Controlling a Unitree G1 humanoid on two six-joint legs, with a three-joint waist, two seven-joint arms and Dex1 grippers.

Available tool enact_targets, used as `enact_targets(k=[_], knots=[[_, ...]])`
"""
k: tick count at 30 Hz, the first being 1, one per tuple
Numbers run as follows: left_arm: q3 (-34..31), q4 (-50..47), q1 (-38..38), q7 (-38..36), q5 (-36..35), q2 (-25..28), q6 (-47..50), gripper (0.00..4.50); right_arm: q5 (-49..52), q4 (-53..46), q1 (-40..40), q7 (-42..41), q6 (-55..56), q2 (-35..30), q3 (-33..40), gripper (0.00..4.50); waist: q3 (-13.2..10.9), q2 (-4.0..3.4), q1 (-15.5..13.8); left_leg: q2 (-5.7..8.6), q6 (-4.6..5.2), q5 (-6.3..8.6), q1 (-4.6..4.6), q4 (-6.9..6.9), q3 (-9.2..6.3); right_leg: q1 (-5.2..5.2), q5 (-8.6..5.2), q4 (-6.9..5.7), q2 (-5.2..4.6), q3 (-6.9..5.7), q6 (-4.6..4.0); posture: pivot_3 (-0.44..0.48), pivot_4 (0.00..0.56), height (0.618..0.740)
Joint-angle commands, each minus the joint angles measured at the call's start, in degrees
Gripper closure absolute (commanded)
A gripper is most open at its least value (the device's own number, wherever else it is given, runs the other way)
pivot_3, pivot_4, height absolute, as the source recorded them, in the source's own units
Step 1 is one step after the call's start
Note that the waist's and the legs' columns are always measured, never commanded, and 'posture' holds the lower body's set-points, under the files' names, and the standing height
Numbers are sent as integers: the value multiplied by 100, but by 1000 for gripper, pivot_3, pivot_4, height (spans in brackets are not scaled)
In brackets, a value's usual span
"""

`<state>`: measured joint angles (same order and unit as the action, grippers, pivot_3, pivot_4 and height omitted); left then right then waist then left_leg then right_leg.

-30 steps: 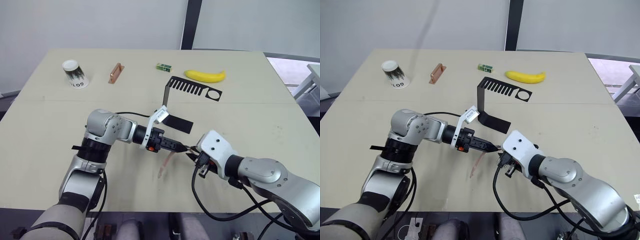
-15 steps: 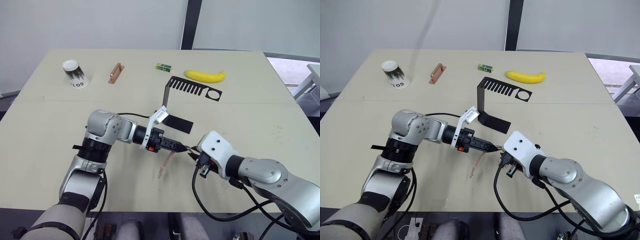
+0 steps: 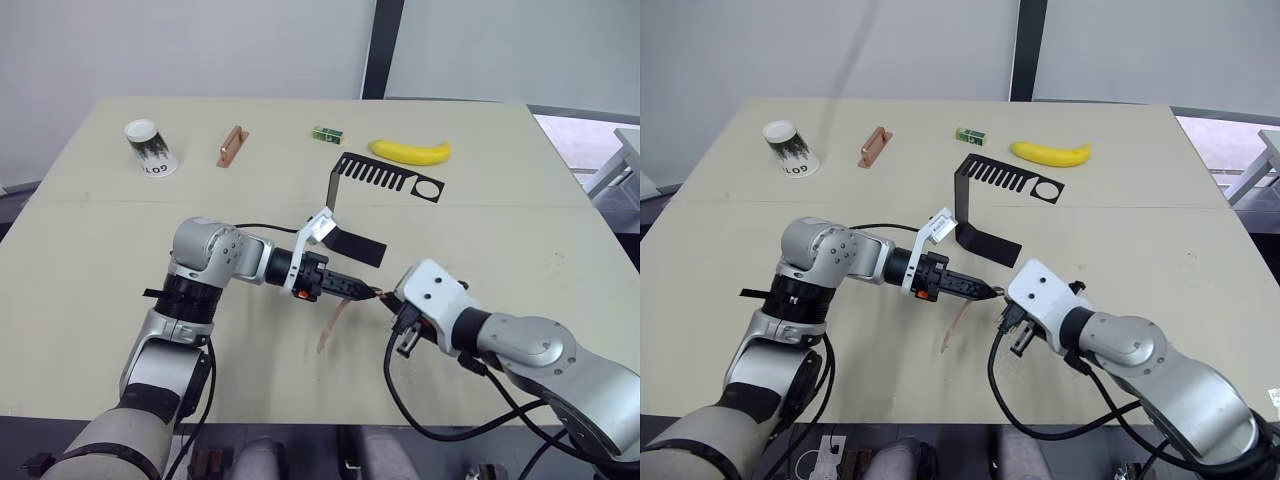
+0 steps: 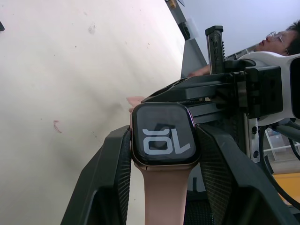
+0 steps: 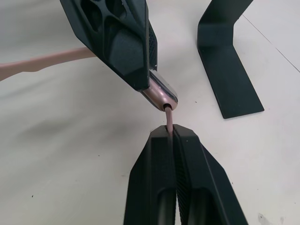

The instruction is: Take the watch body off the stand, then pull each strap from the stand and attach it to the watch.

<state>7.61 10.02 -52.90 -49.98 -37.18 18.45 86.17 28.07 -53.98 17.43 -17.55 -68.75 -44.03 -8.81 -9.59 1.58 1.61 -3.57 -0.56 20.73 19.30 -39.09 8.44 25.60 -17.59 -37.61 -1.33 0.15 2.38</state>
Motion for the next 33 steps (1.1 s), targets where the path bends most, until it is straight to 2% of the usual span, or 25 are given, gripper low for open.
enact_targets(k=[1,33], knots=[[-134,-8,-160,-11,-165,-35,-12,2902,-79,-178,3,-75,122,-39,25,4461,0,0,1,0,0,0,0,0,0,0,0,0,0,0,0,0,150,740],[-164,75,-163,21,-202,-77,-56,2902,-162,-247,30,-158,164,-162,78,4461,0,0,0,0,0,0,1,1,0,0,0,3,-1,0,0,0,150,740]])
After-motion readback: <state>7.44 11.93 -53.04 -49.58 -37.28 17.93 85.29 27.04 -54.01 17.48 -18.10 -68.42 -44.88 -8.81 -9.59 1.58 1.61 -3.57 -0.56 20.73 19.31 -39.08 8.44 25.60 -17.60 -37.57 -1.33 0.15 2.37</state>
